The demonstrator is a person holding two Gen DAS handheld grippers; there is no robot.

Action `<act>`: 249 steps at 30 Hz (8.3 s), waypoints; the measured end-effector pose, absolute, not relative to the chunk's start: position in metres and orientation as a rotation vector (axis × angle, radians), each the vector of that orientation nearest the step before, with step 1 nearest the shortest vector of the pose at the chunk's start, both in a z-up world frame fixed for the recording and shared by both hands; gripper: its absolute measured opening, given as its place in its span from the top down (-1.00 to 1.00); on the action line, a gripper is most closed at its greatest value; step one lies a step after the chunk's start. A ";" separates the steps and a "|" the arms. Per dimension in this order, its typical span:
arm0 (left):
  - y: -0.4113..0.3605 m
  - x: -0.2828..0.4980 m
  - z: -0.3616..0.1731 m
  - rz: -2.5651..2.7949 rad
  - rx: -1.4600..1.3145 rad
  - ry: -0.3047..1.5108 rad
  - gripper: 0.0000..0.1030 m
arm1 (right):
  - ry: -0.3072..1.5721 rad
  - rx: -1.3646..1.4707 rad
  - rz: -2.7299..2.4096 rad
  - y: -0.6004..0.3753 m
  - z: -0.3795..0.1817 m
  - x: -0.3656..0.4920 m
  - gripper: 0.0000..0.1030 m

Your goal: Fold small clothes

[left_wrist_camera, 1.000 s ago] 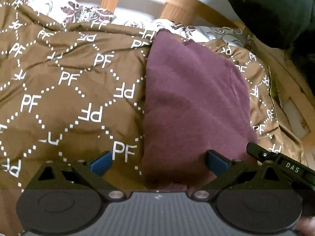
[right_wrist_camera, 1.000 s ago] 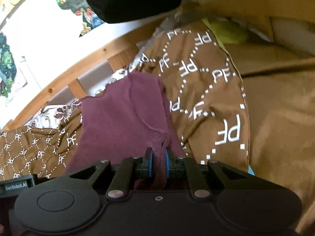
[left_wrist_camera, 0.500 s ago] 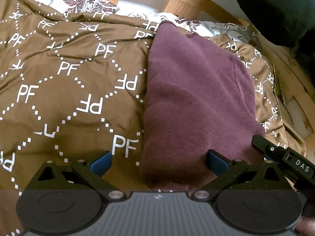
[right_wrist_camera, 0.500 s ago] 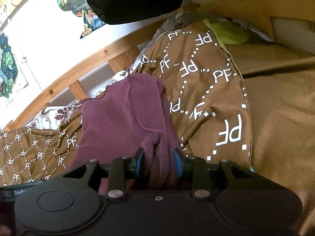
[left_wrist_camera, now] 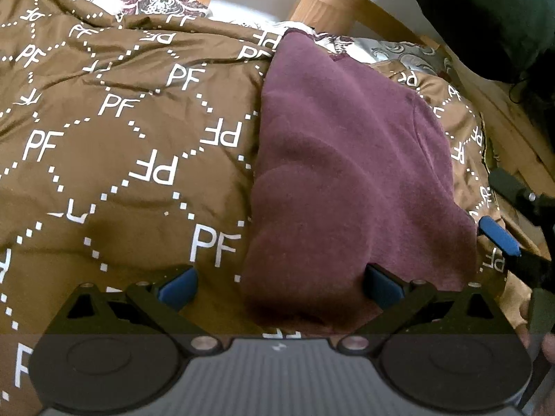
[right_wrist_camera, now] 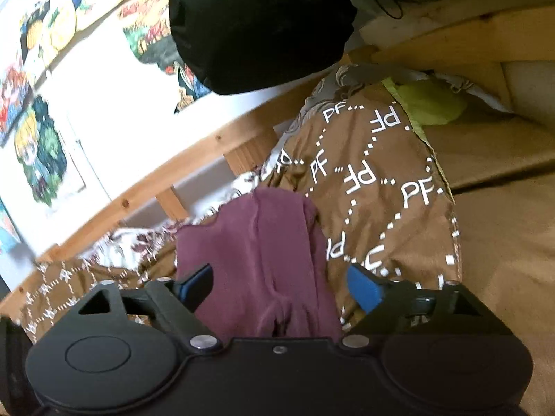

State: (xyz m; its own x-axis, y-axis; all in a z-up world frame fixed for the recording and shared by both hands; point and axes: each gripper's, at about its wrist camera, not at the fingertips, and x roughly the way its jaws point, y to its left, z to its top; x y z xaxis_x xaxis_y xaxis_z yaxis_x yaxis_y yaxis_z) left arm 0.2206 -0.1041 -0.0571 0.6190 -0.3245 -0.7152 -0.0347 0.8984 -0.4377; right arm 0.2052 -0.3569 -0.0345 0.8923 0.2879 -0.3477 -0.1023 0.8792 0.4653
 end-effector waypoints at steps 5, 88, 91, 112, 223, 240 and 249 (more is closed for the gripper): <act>-0.103 0.217 -0.060 -0.173 -0.449 0.868 -1.00 | 0.391 0.431 0.246 -0.356 -0.037 0.216 -0.99; -0.097 0.192 -0.072 -0.169 -0.520 0.700 -1.00 | 0.403 0.471 0.328 -0.363 -0.061 0.320 -0.02; -0.092 0.199 -0.063 -0.195 -0.524 0.746 -0.99 | 0.418 0.466 0.323 -0.359 -0.061 0.321 0.17; -0.070 0.253 -0.063 -0.313 -0.659 0.856 -0.89 | 0.420 0.540 0.318 -0.367 -0.072 0.317 0.24; 0.040 0.054 0.082 0.164 -0.248 0.503 -0.99 | 0.159 0.203 0.365 -0.200 0.062 0.089 -0.99; 0.023 0.031 0.039 0.170 -0.151 0.509 -0.99 | 0.311 0.092 0.373 -0.195 0.026 0.045 -0.99; 0.026 0.043 0.022 0.177 -0.142 0.539 -0.99 | 0.357 0.074 0.380 -0.188 0.005 0.052 -0.99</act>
State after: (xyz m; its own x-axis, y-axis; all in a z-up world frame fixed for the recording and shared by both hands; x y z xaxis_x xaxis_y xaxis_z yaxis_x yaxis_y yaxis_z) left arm 0.0425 0.0259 0.0218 0.8438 0.1296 -0.5208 -0.2040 0.9750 -0.0877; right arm 0.0519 -0.1880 0.0051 0.8672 0.3757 -0.3269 -0.3498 0.9267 0.1371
